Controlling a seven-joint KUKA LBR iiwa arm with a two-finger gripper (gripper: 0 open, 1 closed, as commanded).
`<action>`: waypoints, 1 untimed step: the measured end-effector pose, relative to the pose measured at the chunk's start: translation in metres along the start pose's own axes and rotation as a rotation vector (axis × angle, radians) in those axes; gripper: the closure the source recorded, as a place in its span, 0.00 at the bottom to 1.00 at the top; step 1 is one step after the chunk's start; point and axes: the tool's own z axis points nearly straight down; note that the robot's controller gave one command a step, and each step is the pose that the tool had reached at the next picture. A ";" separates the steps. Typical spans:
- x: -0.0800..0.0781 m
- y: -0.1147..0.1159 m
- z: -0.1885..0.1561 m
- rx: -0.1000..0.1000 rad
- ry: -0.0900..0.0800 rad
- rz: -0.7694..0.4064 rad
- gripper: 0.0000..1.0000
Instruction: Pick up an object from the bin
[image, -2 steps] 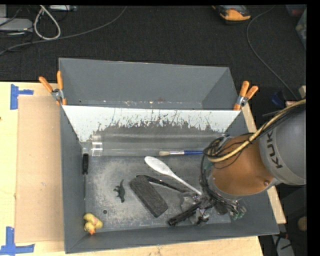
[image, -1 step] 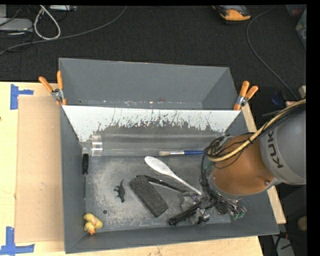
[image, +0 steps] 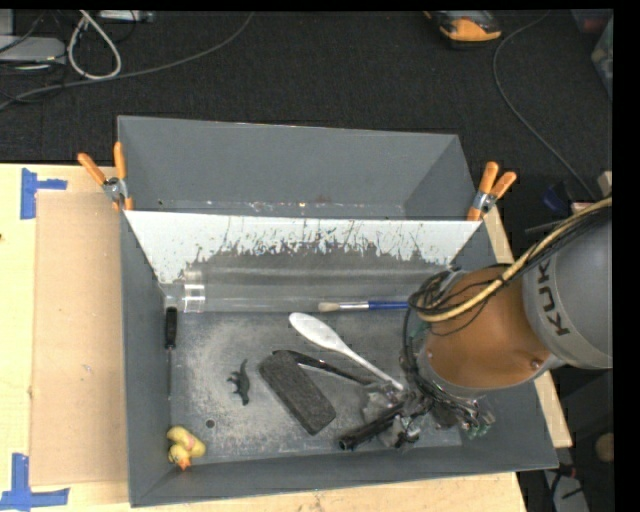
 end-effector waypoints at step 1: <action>-0.001 0.001 -0.104 -0.001 0.000 0.003 1.00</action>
Offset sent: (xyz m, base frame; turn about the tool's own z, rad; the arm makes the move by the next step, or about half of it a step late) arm -0.0032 0.0008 0.0712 -0.0001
